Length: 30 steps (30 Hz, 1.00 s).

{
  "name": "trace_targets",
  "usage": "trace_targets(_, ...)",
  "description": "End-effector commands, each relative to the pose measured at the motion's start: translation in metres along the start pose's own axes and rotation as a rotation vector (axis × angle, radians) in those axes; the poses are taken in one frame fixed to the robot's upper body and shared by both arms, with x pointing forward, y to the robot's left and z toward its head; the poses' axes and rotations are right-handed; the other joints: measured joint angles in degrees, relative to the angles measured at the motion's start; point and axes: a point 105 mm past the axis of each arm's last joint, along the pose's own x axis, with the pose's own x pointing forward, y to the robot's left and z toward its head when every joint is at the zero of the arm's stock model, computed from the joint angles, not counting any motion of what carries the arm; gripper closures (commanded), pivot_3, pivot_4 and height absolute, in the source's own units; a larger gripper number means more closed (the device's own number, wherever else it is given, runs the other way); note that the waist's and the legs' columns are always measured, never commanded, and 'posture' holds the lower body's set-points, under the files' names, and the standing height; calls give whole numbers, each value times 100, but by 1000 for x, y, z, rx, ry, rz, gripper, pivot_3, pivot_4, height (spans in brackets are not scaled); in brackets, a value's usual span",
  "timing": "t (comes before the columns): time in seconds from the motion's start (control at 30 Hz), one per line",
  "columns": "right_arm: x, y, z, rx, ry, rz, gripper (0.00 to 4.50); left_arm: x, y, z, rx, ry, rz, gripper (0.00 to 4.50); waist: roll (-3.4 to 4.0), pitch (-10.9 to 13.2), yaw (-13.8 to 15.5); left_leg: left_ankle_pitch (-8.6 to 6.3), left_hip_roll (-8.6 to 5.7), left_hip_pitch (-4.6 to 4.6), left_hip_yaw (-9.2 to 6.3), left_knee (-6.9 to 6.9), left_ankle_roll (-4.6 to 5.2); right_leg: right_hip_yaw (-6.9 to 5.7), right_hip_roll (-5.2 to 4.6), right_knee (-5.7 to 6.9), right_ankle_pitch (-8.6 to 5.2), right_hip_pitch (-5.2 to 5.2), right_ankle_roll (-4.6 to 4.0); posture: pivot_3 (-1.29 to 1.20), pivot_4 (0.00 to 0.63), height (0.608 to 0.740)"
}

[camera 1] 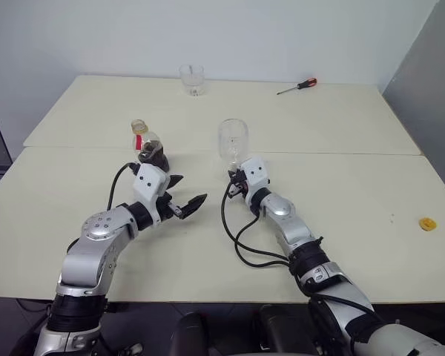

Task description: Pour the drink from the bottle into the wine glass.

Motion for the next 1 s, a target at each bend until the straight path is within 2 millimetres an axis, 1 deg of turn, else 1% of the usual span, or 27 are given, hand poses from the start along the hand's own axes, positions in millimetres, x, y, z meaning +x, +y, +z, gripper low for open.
trace_targets(0.03,0,11,-18,2,76,41,4389,-5,5,11,35,-31,21,0,0,0,0,0,0,0,0,0,0,0,0,1,0,0,0,0,150,740)
trace_targets(0.07,0,11,-17,2,74,40,4389,-5,4,11,35,-32,20,0,0,0,0,0,0,0,0,0,0,0,0,1,0,0,0,0,150,740)
trace_targets(0.13,0,10,-17,-1,76,40,3658,-4,4,11,36,-33,19,0,0,0,1,0,0,0,0,0,0,0,0,1,0,0,-1,0,150,740)
trace_targets(0.17,0,9,-17,-1,77,40,3407,-4,4,11,36,-33,18,0,1,1,8,0,0,0,0,0,0,0,0,1,0,0,-1,0,150,740)
trace_targets(0.23,0,8,-16,-4,76,37,2713,-3,4,12,36,-34,16,0,1,2,13,0,-1,-4,2,0,0,0,-2,0,0,-3,-4,0,150,740)
trace_targets(0.27,0,7,-15,-7,73,36,2300,-3,4,12,36,-34,15,0,1,2,15,0,-1,-4,3,0,0,0,-2,0,0,-2,-3,0,150,740)
trace_targets(0.3,-1,6,-12,-16,66,36,2023,-3,4,12,36,-35,14,0,1,2,20,0,-2,-4,3,0,0,-1,-2,-1,0,-2,-3,0,150,740)
trace_targets(0.43,-7,1,-2,-41,38,58,520,-2,4,10,32,-31,11,0,1,3,63,0,-5,-6,4,1,0,-1,-3,-1,0,-3,-3,0,150,740)
trace_targets(0.47,-9,0,0,-42,35,59,211,-2,4,9,29,-30,12,0,1,3,68,0,-5,-8,5,1,-1,-2,-3,-3,0,-3,-3,0,150,740)
trace_targets(0.5,-12,-2,2,-47,32,61,45,-3,5,8,25,-28,13,0,1,3,71,0,-5,-9,4,1,-1,-2,-3,-3,0,-3,-3,0,150,740)
trace_targets(0.63,-29,-10,12,-67,15,77,45,-5,7,1,10,-15,27,0,2,4,90,0,-6,-17,4,1,-1,-3,-3,-8,0,-7,-3,0,150,740)
trace_targets(0.7,-43,-17,18,-68,7,92,45,-8,9,-6,2,-3,46,0,2,4,93,0,-6,-21,4,0,-1,-3,-4,-12,0,-8,-2,0,150,740)
trace_targets(0.77,-61,-25,22,-67,3,120,45,-13,14,-10,-16,-15,89,0,2,4,108,0,-6,-24,1,0,-1,-4,-4,-15,-1,-8,-2,0,150,740)
trace_targets(0.83,-78,-28,22,-57,32,169,45,-18,19,-11,-30,-46,136,0,2,4,122,0,-6,-27,0,1,-1,-4,-5,-17,-1,-8,-1,0,150,740)
trace_targets(0.87,-93,-35,21,-73,64,190,45,-26,27,-15,-25,-66,207,0,1,4,131,0,-7,-27,1,0,-1,-5,-6,-17,-1,-8,-1,0,150,740)
trace_targets(0.93,-115,-42,21,-96,121,231,45,-39,37,-24,-17,-76,294,0,3,5,155,0,-8,-27,1,1,-1,-5,-7,-18,-2,-8,0,0,150,740)
trace_targets(0.97,-128,-47,23,-109,155,254,45,-45,40,-29,-25,-79,326,0,3,5,160,-1,-8,-26,2,2,-1,-5,-10,-19,-2,-6,0,0,150,740)
trace_targets(1.0,-140,-56,31,-113,179,253,45,-50,44,-32,-40,-86,370,0,3,6,162,-1,-8,-27,4,2,-1,-5,-12,-20,-2,-7,0,0,150,740)
